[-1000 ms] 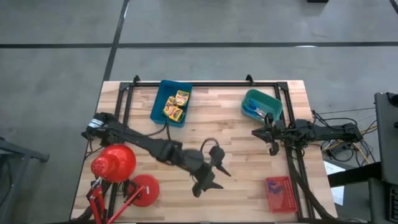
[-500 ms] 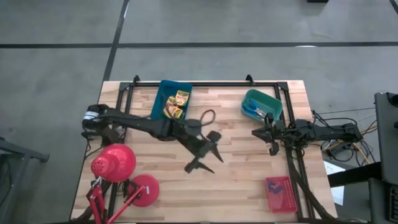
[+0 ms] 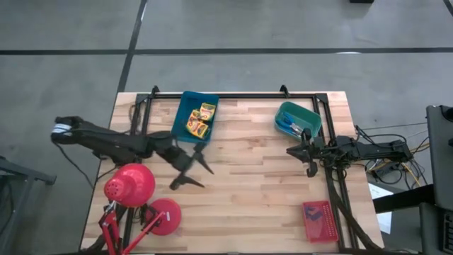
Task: Pick & Place School Supplies
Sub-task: Return to Home Position
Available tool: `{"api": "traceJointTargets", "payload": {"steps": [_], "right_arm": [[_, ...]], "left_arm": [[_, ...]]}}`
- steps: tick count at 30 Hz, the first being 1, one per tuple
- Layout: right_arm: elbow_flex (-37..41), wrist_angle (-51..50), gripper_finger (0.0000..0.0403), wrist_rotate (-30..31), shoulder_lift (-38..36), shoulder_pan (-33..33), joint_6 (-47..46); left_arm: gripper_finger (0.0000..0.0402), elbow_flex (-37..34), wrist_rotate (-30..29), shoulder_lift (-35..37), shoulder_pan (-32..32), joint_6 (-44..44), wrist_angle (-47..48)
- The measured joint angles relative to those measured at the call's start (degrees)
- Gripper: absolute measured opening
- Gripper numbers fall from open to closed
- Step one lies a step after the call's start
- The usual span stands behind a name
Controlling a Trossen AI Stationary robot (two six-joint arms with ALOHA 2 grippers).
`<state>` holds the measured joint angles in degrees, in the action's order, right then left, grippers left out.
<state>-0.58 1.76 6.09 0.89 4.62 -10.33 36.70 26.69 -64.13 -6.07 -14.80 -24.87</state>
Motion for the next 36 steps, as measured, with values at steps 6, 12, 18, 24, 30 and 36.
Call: {"api": "traceJointTargets", "payload": {"steps": [6, 12, 18, 24, 30, 36], "right_arm": [[0.00, 0.00, 0.0038, 0.00, 0.00, 0.00, 0.00], [0.00, 0.00, 0.0038, 0.00, 0.00, 0.00, 0.00], [0.00, 0.00, 0.0038, 0.00, 0.00, 0.00, 0.00], [0.00, 0.00, 0.0038, -0.02, 0.02, 0.00, 0.00], [0.00, 0.00, 0.0038, 0.00, 0.02, 0.00, 0.00], [0.00, 0.00, 0.0038, -0.01, 0.02, 0.00, 0.00]], "left_arm": [[0.0256, -13.30, -0.85, 12.23, 0.00, 1.22, -5.28], [0.0256, -26.18, -18.54, 21.21, -0.01, 7.41, -14.28], [0.0256, -35.34, -22.03, 26.33, 0.00, 6.43, -22.17], [0.0256, -35.61, -21.83, 29.79, 0.04, 5.76, -17.49], [0.0256, -36.13, -22.31, 33.31, 0.17, 3.63, -10.63], [0.0256, -36.19, -22.32, 39.27, 0.44, 2.09, -4.84]]}}
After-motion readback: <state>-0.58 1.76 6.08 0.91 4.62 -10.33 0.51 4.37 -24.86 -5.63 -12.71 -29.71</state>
